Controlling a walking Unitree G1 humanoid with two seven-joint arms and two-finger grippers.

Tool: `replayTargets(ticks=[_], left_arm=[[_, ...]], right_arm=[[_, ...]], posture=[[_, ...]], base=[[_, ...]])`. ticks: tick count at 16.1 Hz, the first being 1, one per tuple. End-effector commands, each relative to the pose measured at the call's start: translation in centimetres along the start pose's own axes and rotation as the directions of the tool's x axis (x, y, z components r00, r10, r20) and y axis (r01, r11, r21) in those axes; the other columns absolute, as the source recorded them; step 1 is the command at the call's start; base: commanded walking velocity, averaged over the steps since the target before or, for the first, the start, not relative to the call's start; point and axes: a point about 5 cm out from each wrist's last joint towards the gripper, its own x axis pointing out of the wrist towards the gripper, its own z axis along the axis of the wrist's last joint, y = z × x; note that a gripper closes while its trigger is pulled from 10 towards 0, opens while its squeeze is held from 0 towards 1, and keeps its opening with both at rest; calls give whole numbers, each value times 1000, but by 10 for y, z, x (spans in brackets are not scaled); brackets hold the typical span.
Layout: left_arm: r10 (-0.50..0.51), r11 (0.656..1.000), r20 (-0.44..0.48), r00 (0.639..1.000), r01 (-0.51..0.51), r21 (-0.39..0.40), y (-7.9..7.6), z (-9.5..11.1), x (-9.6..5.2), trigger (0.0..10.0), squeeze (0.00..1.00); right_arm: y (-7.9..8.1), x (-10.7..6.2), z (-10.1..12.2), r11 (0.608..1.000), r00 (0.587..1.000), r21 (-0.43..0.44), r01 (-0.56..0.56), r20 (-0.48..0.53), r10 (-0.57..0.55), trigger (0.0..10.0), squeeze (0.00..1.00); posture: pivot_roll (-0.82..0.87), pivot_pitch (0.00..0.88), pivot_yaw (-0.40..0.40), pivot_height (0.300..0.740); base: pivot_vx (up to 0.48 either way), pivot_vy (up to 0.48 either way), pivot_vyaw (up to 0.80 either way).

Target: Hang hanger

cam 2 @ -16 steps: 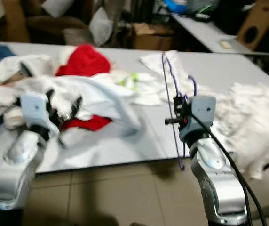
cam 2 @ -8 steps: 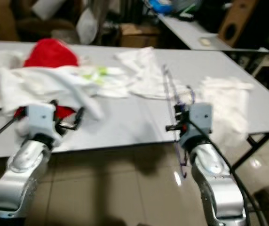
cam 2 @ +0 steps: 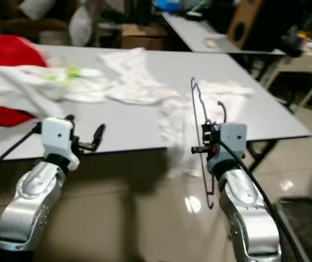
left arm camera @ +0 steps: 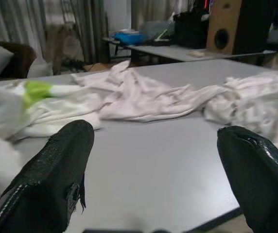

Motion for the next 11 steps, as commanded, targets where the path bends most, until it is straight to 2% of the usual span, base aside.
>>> replayTargets(ticks=[1, 2, 3, 4, 5, 6, 7, 9, 10, 11], left_arm=[[8, 1000, -14, 1000, -8, 13, 2, -2, -3, 10000, 976], [15, 1000, -36, 999, -16, -26, 1, -6, -3, 10000, 886], [15, 999, -43, 999, -17, -32, 0, -8, -2, 10000, 753], [5, 1000, -21, 1000, -5, -21, 0, -6, 0, 10000, 663], [-4, 1000, -17, 1000, 3, -26, 0, -6, 3, 10000, 439], [-6, 1000, -18, 1000, 6, -29, 0, -7, 4, 10000, 439], [-10, 999, -20, 1000, 9, -31, 1, -7, 5, 10000, 318], [-24, 999, -37, 999, 22, -42, 2, -10, 1, 10000, 169], [-24, 999, -38, 999, 23, -42, 2, -10, 1, 10000, 169], [-35, 999, -39, 999, 34, -39, 3, -13, 3, 10000, 125]], right_arm=[[2, -1, -1, 1000, 1000, -24, -12, 0, 12, 10000, 0], [1, -1, -2, 1000, 1000, -19, 4, -3, -4, 10000, 0], [1, 1, -1, 1000, 1000, -12, 6, 1, -6, 10000, 0], [1, 2, -1, 1000, 1000, -5, 5, -1, -5, 10000, 0], [0, 2, -2, 1000, 1000, -3, 17, -15, -17, 10000, 0], [0, 2, -2, 1000, 1000, -2, 21, -18, -21, 10000, 0], [0, 1, -2, 1000, 1000, 4, 19, -20, -19, 10000, 0], [4, -8, -10, 1000, 999, 17, 19, -46, -19, 10000, 0], [4, -9, -11, 1000, 999, 20, 22, -48, -21, 10000, 0], [6, -10, -11, 999, 999, 35, 24, -47, -23, 10000, 0]], posture=[[-108, 0, -101, 740], [-111, 0, -96, 740], [-119, 0, -84, 740], [-124, 0, -78, 740], [-140, 0, -69, 740], [-140, 0, -69, 740], [-131, 0, -69, 740], [-143, 0, -59, 740], [-143, 0, -59, 740], [-158, 0, -43, 740]], base=[[0, -450, 0], [0, 0, 0], [0, 0, 0], [0, 0, 0], [0, 0, -800], [0, 0, -800], [0, 0, -800], [0, 480, -800], [0, 480, -800], [0, 480, 0]])
